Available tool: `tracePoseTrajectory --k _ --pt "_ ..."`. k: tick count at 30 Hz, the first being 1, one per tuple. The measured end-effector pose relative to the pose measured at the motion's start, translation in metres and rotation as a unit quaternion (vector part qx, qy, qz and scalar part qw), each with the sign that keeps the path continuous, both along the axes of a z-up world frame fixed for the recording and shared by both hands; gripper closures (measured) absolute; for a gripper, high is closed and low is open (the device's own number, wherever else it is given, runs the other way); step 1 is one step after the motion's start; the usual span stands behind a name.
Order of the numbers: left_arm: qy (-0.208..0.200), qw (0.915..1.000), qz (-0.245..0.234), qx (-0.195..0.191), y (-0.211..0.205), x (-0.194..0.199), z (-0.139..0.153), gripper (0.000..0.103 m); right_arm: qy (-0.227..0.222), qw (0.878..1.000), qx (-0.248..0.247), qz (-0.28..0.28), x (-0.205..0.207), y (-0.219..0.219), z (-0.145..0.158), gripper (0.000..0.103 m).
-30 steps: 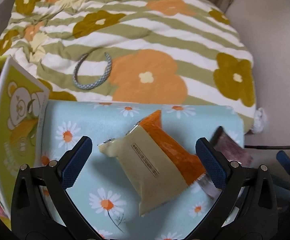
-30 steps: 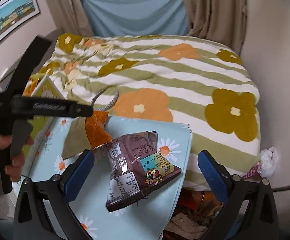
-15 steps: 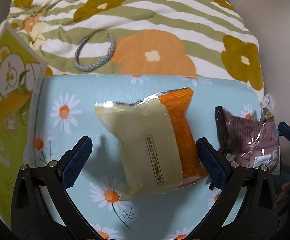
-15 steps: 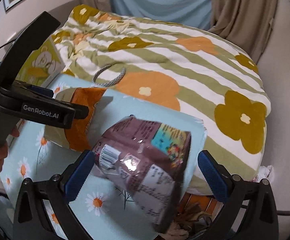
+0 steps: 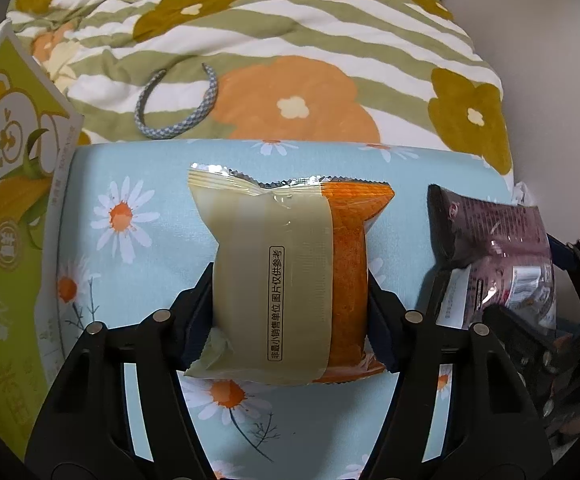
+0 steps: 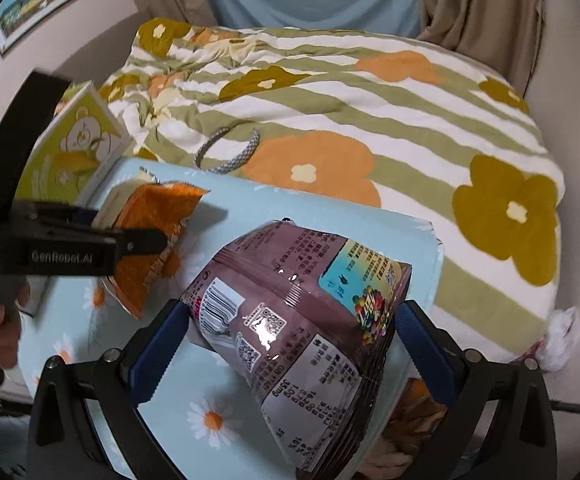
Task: Organize snacks
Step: 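Grasp cream-orange bread pack with left tool while right grasps brown chocolate bag, then carry bread pack and chocolate bag over the box and open both tools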
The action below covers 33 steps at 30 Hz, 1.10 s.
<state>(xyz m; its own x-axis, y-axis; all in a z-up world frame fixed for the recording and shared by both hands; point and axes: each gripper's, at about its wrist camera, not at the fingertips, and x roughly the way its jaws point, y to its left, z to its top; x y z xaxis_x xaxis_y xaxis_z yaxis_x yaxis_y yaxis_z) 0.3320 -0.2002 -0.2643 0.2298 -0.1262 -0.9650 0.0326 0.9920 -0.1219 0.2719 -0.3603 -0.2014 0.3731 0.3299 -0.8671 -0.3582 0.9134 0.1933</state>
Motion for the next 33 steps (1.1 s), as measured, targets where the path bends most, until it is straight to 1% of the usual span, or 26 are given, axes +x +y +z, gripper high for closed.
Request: tracePoseTrajectory --k 2,5,6,7,8,9,10,11,13,14,15,16,22,27,33 --pt "-0.001 1.0 -0.001 0.0 0.0 0.0 0.0 0.039 0.005 1.0 0.016 -0.004 0.005 -0.001 -0.002 0.0" --pt "-0.001 1.0 -0.001 -0.003 0.002 -0.001 0.001 0.039 0.013 0.998 0.06 -0.009 0.01 -0.006 -0.004 0.0" --pt "-0.001 1.0 0.0 -0.004 0.003 -0.002 0.001 0.039 0.015 0.997 0.072 -0.01 0.011 -0.008 -0.005 0.007" --pt "-0.001 1.0 0.0 -0.005 0.004 -0.002 0.001 0.039 0.018 0.996 0.084 -0.008 0.012 -0.008 -0.006 0.016" --pt "-0.002 1.0 0.0 -0.006 0.004 -0.003 0.001 0.039 0.019 0.996 0.089 -0.006 0.011 -0.008 -0.006 0.019" --pt "-0.002 1.0 0.0 -0.006 0.004 -0.003 0.001 0.039 0.019 0.996 0.092 -0.003 0.01 -0.007 -0.006 0.031" --pt "-0.002 1.0 0.0 -0.007 0.004 -0.003 0.001 0.04 0.022 0.995 0.093 0.002 0.01 -0.005 -0.007 0.038" --pt "-0.002 1.0 -0.001 -0.008 0.005 -0.004 0.001 0.04 0.022 0.995 0.094 0.003 0.009 -0.005 -0.006 0.041" --pt "-0.004 0.9999 -0.002 -0.013 0.006 -0.005 0.002 0.04 0.021 0.995 0.099 0.01 0.006 -0.004 -0.006 0.05" --pt "-0.005 0.9999 -0.003 -0.015 0.006 -0.007 0.003 0.04 0.02 0.995 0.099 0.01 0.005 -0.005 -0.005 0.051" --pt "-0.006 0.9999 -0.004 -0.015 0.006 -0.008 0.004 0.04 0.017 0.995 0.099 0.011 0.004 -0.005 -0.004 0.054" --pt "-0.007 0.9999 -0.004 -0.015 0.006 -0.009 0.006 0.04 0.014 0.995 0.101 0.011 0.003 -0.005 -0.002 0.061" --pt "-0.02 0.9996 -0.003 -0.017 0.009 -0.014 0.021 0.04 0.006 0.995 0.101 0.008 -0.003 -0.009 0.003 0.072" --pt "-0.045 0.9989 -0.004 -0.015 0.013 -0.022 0.047 0.04 0.004 0.993 0.117 -0.003 -0.008 -0.014 0.009 0.074" --pt "-0.069 0.9973 0.002 -0.022 0.024 -0.032 0.075 0.04 -0.012 0.99 0.143 -0.012 -0.014 -0.019 0.031 0.077"
